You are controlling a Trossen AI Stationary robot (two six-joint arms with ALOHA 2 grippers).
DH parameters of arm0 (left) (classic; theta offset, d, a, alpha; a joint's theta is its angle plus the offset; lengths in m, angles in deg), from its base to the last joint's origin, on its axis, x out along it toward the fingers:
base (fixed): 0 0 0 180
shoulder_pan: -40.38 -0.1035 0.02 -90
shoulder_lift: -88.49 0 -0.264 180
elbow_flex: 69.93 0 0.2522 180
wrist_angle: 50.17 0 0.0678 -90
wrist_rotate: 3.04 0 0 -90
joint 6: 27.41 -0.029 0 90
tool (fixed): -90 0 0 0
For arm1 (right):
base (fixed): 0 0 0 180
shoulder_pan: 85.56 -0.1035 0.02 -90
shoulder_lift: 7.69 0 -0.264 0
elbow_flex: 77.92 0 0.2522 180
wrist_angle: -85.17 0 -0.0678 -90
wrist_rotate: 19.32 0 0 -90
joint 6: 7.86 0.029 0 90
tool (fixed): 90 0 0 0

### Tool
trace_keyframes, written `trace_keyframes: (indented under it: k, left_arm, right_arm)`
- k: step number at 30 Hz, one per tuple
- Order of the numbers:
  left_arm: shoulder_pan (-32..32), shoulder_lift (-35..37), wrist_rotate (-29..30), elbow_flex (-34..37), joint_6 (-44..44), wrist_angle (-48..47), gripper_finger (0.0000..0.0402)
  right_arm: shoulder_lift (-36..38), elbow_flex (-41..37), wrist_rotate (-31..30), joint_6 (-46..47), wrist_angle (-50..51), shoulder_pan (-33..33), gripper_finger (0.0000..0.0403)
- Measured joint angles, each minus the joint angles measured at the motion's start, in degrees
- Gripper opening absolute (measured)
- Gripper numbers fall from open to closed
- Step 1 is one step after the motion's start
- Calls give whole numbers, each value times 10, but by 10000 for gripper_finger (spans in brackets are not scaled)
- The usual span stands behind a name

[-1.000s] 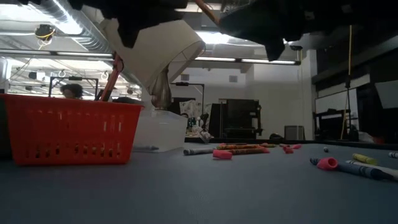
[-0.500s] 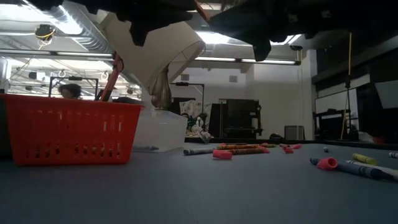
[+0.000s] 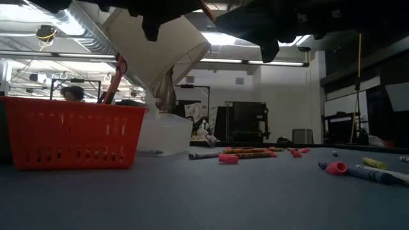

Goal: Sort crayons
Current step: Put the orange crayon into the orange bin

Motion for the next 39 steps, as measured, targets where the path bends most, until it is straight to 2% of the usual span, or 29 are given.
trace_keyframes:
  k: [10,16,21,26,31,35,39]
  left_arm:
    - [0,0,0,0,1,0,13]
    - [0,0,-1,0,2,-1,13]
    - [1,0,0,0,6,-3,15]
    - [11,1,0,0,52,-13,15]
    - [28,33,-42,0,120,-74,16]
    - [43,78,-77,0,193,-171,16]
    - [58,134,-159,0,307,-289,16]
  right_arm:
    - [0,0,0,0,1,0,28]
    - [0,0,0,0,1,0,31]
    - [0,0,-1,1,4,0,72]
    - [0,1,-1,1,42,0,126]
    - [0,1,0,1,114,-1,150]
    - [0,1,10,13,168,-1,150]
    - [0,1,15,22,203,-1,148]
